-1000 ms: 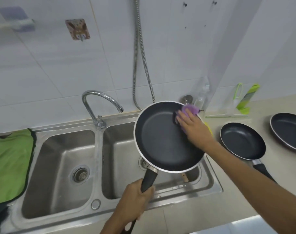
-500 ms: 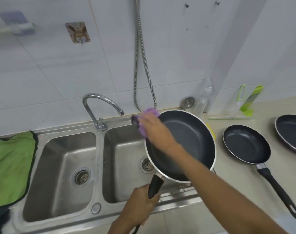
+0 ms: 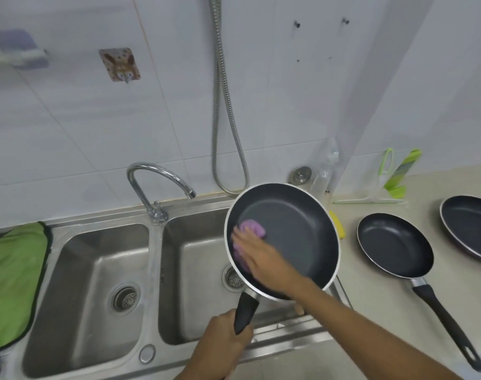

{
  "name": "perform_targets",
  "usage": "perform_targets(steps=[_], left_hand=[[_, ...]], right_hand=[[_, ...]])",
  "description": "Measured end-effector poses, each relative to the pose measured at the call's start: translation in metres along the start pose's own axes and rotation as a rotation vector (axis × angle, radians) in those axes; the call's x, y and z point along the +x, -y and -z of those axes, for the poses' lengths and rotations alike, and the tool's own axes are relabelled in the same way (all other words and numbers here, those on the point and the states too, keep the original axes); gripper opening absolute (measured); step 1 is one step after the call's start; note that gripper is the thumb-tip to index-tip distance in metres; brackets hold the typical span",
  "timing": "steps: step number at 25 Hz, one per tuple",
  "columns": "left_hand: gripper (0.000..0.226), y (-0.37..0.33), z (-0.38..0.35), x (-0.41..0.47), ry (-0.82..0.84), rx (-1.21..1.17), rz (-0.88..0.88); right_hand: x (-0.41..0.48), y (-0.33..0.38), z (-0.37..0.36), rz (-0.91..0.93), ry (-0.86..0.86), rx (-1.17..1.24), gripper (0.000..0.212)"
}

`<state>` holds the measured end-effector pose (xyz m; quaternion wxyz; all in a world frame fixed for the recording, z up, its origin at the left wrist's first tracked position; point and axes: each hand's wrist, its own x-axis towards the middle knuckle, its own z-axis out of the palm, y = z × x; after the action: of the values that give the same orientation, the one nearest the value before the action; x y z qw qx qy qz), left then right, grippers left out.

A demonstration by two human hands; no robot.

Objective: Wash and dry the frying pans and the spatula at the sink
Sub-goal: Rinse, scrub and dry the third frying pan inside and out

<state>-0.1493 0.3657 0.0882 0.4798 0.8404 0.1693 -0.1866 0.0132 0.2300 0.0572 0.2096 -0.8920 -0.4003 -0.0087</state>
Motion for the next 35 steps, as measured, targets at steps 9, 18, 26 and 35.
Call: perform_targets(steps=[9, 18, 26, 35], left_hand=[[0.019, -0.004, -0.014, 0.010, -0.072, -0.084, 0.011], [0.026, -0.026, -0.034, 0.002, -0.096, -0.138, 0.037], [0.022, -0.028, -0.046, 0.008, -0.170, 0.013, 0.015], [0.058, -0.009, -0.045, 0.003, -0.464, 0.573, -0.031]], right_hand=[[-0.070, -0.022, 0.020, -0.161, -0.040, 0.172, 0.043], [0.054, -0.118, 0.041, -0.187, -0.127, -0.235, 0.050], [-0.043, -0.029, 0.069, -0.207, 0.342, 0.580, 0.025], [-0.046, -0.149, 0.194, -0.530, -0.347, 0.640, 0.021]])
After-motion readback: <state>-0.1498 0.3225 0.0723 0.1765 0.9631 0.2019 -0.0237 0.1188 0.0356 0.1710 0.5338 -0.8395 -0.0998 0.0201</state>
